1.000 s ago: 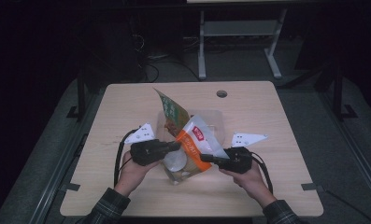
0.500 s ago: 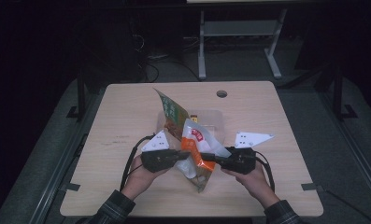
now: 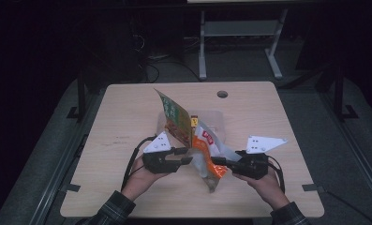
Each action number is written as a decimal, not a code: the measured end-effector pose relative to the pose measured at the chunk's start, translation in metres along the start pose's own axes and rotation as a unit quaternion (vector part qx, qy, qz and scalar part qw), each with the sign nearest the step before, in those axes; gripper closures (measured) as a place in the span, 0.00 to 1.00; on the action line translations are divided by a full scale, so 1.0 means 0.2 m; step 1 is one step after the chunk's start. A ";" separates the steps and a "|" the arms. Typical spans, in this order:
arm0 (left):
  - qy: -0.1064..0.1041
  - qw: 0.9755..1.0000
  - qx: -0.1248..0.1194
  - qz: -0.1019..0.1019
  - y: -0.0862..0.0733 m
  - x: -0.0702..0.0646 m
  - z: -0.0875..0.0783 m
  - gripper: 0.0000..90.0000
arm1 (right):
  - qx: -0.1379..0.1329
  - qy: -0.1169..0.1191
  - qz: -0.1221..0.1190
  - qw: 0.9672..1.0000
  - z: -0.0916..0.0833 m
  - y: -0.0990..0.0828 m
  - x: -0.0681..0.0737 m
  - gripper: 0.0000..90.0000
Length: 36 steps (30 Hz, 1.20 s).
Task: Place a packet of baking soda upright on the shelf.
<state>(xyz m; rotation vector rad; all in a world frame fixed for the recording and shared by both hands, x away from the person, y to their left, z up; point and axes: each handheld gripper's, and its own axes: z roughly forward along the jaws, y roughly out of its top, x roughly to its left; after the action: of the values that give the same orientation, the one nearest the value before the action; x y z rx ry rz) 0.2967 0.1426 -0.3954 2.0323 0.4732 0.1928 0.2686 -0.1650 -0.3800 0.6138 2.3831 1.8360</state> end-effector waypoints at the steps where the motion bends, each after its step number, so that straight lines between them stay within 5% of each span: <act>1: 0.000 1.000 0.002 0.001 0.00 0.00 0.00 0.62 | -0.001 -0.002 0.001 1.000 -0.02 0.00 0.00 1.00; 11: 0.011 0.998 0.041 -0.035 -0.14 0.05 -0.12 0.45 | -0.015 -0.016 -0.011 1.000 -0.19 0.05 -0.01 1.00; 20: 0.038 0.996 0.045 -0.064 -0.26 0.11 -0.27 0.35 | -0.016 -0.027 -0.025 0.999 -0.22 0.13 -0.05 1.00; 36: 0.070 0.993 0.064 -0.065 -0.39 0.16 -0.39 0.22 | -0.024 -0.072 -0.027 0.997 -0.22 0.27 -0.17 1.00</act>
<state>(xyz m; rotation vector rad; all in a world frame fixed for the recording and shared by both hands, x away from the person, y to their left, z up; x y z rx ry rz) 0.2813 0.2513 -0.4274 2.1123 0.7195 0.2316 0.3010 -0.2058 -0.3233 0.6464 2.2349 1.7591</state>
